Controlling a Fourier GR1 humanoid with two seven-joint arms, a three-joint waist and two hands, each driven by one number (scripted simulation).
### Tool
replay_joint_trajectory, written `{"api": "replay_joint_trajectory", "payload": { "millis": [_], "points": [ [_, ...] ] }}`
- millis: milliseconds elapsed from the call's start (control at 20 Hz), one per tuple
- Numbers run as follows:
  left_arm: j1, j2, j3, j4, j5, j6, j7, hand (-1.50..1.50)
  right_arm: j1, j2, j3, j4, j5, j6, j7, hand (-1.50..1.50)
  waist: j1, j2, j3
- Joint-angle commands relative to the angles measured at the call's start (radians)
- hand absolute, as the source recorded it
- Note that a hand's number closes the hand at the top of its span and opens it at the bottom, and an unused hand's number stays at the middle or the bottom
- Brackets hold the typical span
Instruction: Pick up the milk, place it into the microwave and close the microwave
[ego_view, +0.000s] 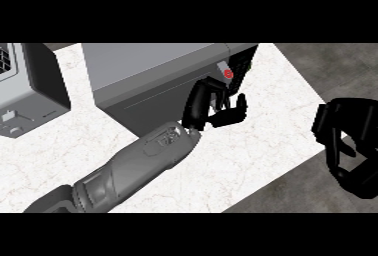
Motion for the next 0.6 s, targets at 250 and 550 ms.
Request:
{"api": "replay_joint_trajectory", "payload": {
  "millis": [250, 550],
  "points": [
    [-0.004, -0.064, 0.169, 0.005, 0.195, -0.015, 0.109, 1.5, 0.058, -0.024, 0.112, -0.061, 0.0, 0.093, 0.051, 1.5, 0.035, 0.04, -0.016],
    [0.042, -0.065, 0.283, -0.005, 0.308, -0.099, 0.047, 1.5, 0.139, -0.002, 0.138, -0.105, -0.029, 0.057, 0.065, 1.5, 0.077, 0.028, -0.016]
  ]
}}
